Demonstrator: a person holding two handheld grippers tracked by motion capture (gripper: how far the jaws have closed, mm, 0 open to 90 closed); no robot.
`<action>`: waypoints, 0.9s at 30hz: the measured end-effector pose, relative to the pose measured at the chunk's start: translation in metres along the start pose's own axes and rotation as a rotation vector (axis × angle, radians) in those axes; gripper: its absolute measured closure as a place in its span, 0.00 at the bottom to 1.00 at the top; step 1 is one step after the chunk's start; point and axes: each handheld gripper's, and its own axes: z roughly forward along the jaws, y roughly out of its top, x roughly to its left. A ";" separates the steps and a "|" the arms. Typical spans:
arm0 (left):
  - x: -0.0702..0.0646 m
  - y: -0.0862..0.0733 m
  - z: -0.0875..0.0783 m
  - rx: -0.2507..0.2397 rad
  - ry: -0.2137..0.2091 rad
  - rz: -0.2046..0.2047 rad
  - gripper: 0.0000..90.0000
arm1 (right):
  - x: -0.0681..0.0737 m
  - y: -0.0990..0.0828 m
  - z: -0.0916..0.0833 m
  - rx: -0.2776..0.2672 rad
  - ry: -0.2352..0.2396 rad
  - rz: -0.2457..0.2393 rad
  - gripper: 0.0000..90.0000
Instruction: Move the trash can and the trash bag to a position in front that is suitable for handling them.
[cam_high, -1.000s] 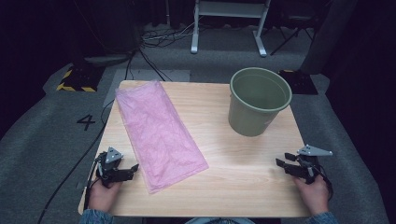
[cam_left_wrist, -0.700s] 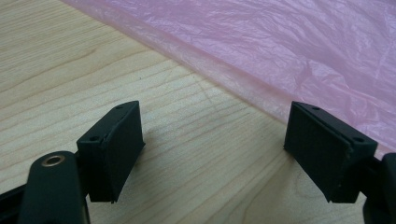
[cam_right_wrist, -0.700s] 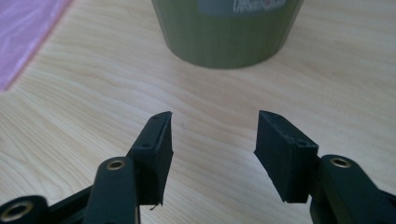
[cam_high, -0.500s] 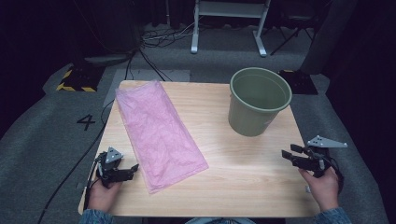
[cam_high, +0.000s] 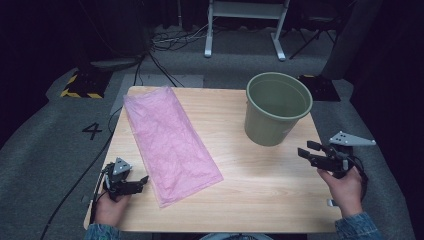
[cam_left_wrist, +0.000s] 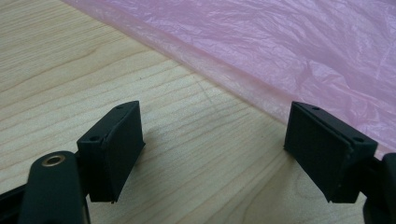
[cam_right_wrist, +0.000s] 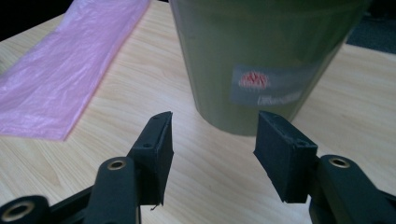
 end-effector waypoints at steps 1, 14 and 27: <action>0.000 0.000 0.000 0.000 0.000 0.000 0.22 | 0.001 0.005 0.000 0.000 0.000 -0.006 0.52; 0.000 0.001 0.002 -0.002 0.005 -0.007 0.22 | 0.025 0.062 0.019 -0.035 0.008 -0.101 0.52; 0.001 0.002 0.002 -0.001 0.004 -0.005 0.22 | 0.028 0.103 0.047 -0.065 0.019 -0.114 0.55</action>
